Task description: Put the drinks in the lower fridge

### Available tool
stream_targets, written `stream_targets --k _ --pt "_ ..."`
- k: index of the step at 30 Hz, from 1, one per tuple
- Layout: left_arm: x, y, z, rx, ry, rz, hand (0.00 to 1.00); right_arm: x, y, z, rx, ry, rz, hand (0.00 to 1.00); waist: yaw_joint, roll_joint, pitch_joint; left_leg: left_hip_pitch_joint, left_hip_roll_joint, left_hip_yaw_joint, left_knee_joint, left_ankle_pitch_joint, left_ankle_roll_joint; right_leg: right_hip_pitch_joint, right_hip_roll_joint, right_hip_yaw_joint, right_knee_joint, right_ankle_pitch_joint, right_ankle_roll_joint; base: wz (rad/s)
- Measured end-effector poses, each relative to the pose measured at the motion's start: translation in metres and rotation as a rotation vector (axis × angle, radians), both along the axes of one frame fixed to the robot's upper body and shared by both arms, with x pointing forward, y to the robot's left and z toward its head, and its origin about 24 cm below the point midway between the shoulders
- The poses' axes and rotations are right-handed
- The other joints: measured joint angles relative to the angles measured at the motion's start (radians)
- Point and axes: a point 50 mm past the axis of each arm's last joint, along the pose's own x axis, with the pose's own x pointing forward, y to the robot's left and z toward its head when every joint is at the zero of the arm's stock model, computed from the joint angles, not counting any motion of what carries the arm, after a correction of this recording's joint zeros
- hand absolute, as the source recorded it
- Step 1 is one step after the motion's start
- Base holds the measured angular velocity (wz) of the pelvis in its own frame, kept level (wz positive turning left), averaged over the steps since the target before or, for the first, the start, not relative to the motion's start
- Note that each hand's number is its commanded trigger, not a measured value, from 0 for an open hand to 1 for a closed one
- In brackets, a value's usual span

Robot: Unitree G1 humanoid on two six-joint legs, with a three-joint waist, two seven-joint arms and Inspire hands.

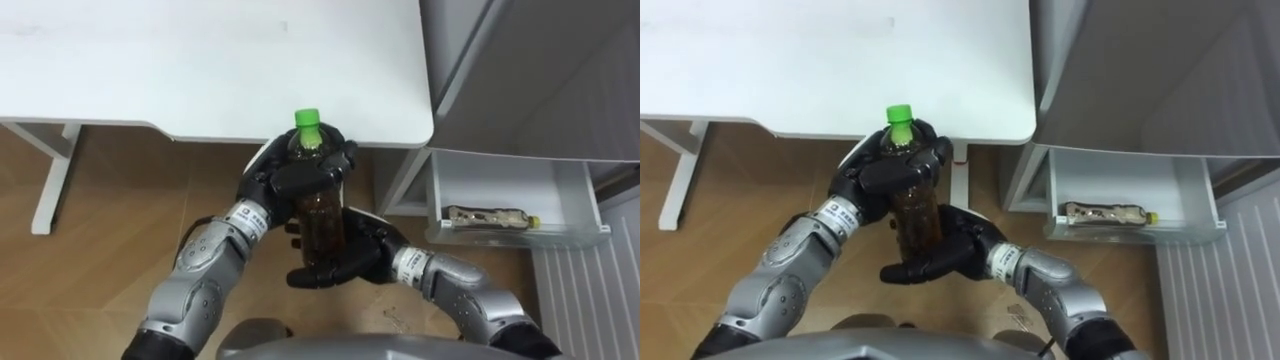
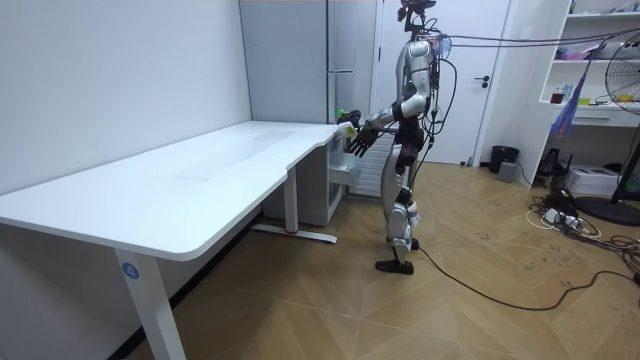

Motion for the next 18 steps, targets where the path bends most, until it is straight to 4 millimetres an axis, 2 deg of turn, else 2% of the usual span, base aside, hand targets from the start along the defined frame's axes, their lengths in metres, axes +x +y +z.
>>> stream_targets --k 1,2,3,4,12,18 --pt "-0.0002 0.0001 -0.0001 0.002 0.000 -0.002 1.00 -0.0007 0.0010 0.0000 0.007 0.004 0.000 0.22 0.000 0.001 -0.0005 0.001 0.000 0.000 0.000 0.000 0.000 0.001 0.000 0.001 0.000 0.000 0.000 0.00" --pt "-0.0001 0.0001 -0.0001 0.002 0.000 -0.002 1.00 -0.0006 0.0013 0.0002 0.013 0.006 -0.003 0.64 0.000 0.001 -0.0005 0.001 0.000 0.000 0.000 0.000 0.000 0.001 0.000 0.001 0.001 0.000 0.000 0.00" --pt "-0.0002 -0.0001 -0.0001 0.002 0.000 -0.003 1.00 -0.0007 0.0021 0.0004 0.018 0.007 -0.002 0.84 0.000 0.001 -0.0007 0.001 0.000 0.000 0.000 0.000 0.000 0.001 0.000 0.001 0.001 0.000 0.000 0.00" --pt "-0.0005 -0.0003 -0.0003 0.003 0.001 -0.006 1.00 -0.0011 0.0022 0.0002 0.018 0.008 0.000 1.00 0.000 0.002 -0.0006 0.001 0.000 0.000 0.001 0.000 0.000 0.001 0.000 0.001 0.001 0.000 0.000 0.00" --pt "-0.0018 0.0000 -0.0013 0.016 0.005 -0.018 1.00 -0.0041 0.0016 -0.0007 0.013 0.011 0.031 1.00 -0.002 0.015 -0.0024 0.003 0.000 0.001 0.001 0.000 0.000 0.001 0.000 0.003 0.001 0.000 0.000 0.00" --pt "-0.0016 0.0009 -0.0015 0.022 0.007 -0.012 1.00 -0.0047 0.0015 -0.0007 0.010 0.010 0.039 1.00 -0.003 0.015 -0.0026 0.004 -0.001 0.002 0.000 0.000 0.000 0.001 0.000 0.012 0.001 0.000 0.000 0.00"
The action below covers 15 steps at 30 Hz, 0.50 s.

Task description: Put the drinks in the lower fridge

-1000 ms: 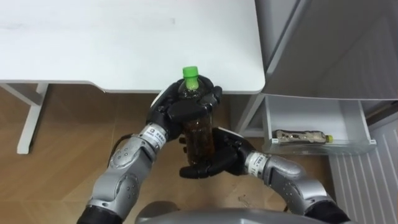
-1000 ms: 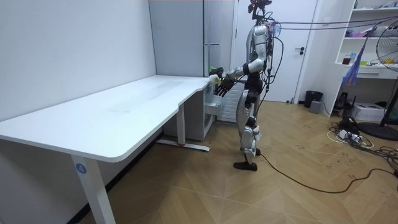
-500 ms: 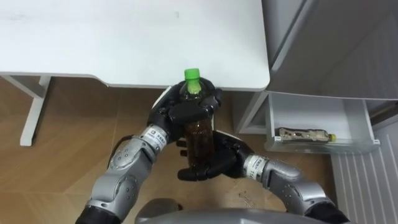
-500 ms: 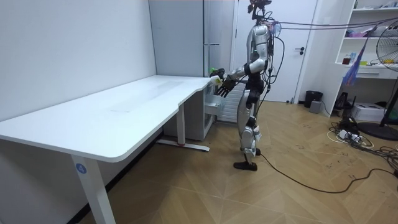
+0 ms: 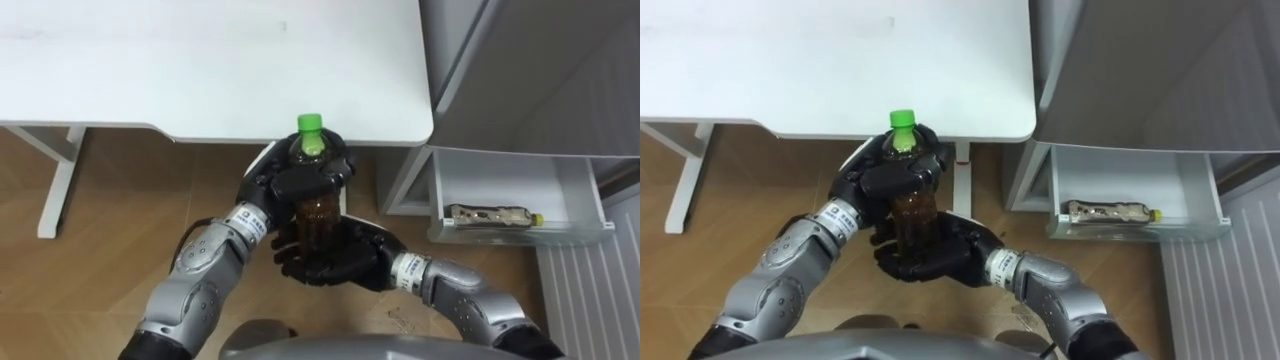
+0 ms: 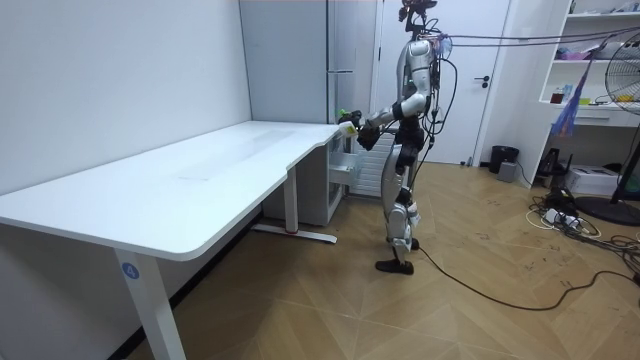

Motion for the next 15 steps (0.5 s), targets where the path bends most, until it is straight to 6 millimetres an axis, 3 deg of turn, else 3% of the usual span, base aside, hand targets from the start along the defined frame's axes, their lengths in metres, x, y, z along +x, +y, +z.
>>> stream_targets --k 10,12,14,15 --pt "-0.0006 -0.0011 -0.0003 0.003 0.001 -0.008 1.00 -0.0007 -0.0004 -0.0005 -0.005 0.002 0.005 1.00 0.000 0.001 0.0000 0.000 0.000 0.001 0.000 0.000 0.000 -0.001 0.001 0.010 0.000 0.000 0.000 0.00" --pt "-0.0005 -0.0011 -0.0003 0.003 0.001 -0.008 0.87 -0.0007 -0.0004 -0.0005 -0.005 0.002 0.005 1.00 0.000 0.001 -0.0001 0.000 0.000 0.001 0.000 0.000 0.000 -0.001 0.001 0.010 0.000 0.000 0.000 0.00" --pt "-0.0005 -0.0011 -0.0003 0.003 0.001 -0.008 0.66 -0.0007 -0.0004 -0.0005 -0.005 0.002 0.005 1.00 0.000 0.001 -0.0001 0.000 0.000 0.001 0.000 0.000 0.000 -0.001 0.001 0.010 0.000 0.000 0.000 0.00" --pt "-0.0005 -0.0011 -0.0003 0.003 0.001 -0.008 0.32 -0.0007 -0.0004 -0.0005 -0.006 0.002 0.005 1.00 0.000 0.001 -0.0001 0.000 0.000 0.001 0.000 0.000 0.000 -0.001 0.001 0.010 0.000 0.000 0.000 0.00"
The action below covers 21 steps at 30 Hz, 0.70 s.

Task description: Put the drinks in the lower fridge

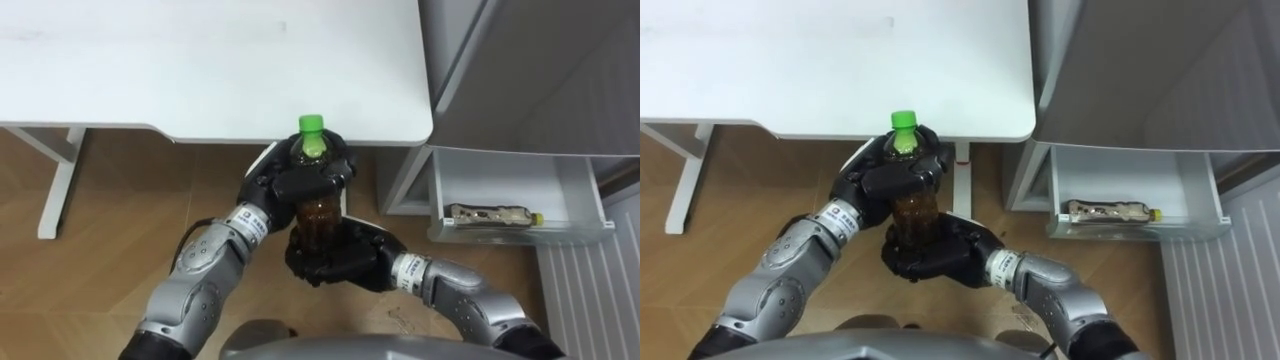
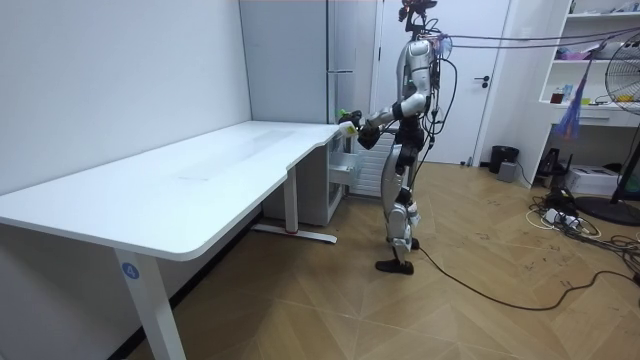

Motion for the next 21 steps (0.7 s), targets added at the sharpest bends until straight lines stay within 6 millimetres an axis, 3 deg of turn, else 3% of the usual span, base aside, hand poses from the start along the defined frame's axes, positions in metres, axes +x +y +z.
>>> stream_targets --k 1,21 --pt "0.0000 0.0000 0.0000 0.000 0.000 0.000 0.00 0.0000 -0.0002 0.0000 0.000 0.000 0.000 1.00 0.000 0.000 0.0000 0.000 0.000 0.000 0.000 0.000 0.000 0.000 0.000 0.000 0.000 0.000 0.000 0.00" --pt "0.0012 -0.0011 0.0025 -0.019 -0.022 0.014 0.00 0.0005 -0.0011 0.0004 0.018 0.009 -0.021 1.00 0.000 -0.005 0.0003 0.011 0.000 -0.001 -0.005 0.000 0.000 0.006 0.000 0.003 0.001 0.000 0.000 0.00"
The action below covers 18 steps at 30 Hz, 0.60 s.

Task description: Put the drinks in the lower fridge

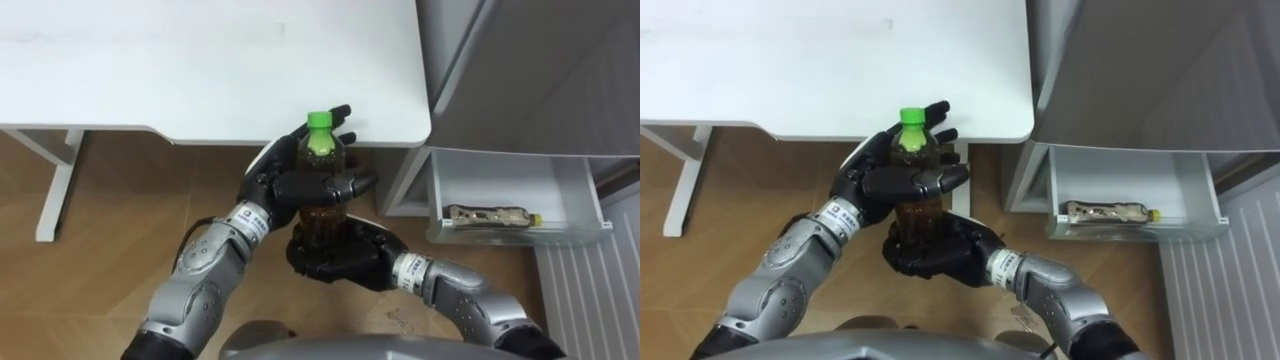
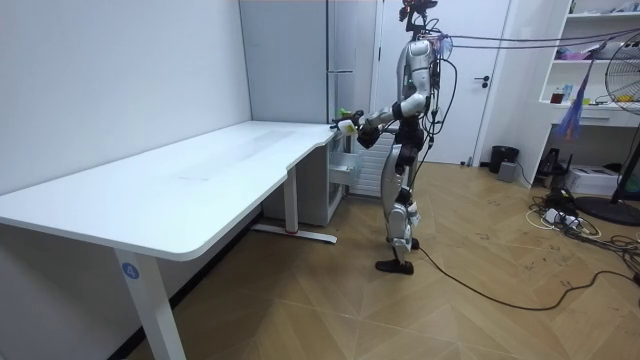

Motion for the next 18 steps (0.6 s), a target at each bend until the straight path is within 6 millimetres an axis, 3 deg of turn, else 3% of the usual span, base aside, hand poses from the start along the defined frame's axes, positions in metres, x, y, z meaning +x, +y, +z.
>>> stream_targets --k 9,18 --pt "0.0001 0.0001 0.0001 0.000 -0.002 0.001 0.00 0.0000 0.0001 0.0000 0.000 0.000 0.000 1.00 0.001 -0.015 0.0007 0.001 0.000 -0.001 0.001 0.000 0.000 0.001 0.000 0.000 0.000 0.000 0.000 0.00" --pt "0.0001 0.0002 0.0002 0.000 -0.002 0.001 0.00 0.0000 0.0000 0.0000 -0.001 0.000 -0.001 1.00 0.001 -0.015 0.0007 0.000 0.000 -0.001 0.002 0.000 0.000 0.001 0.001 0.000 0.000 0.000 0.000 0.00"
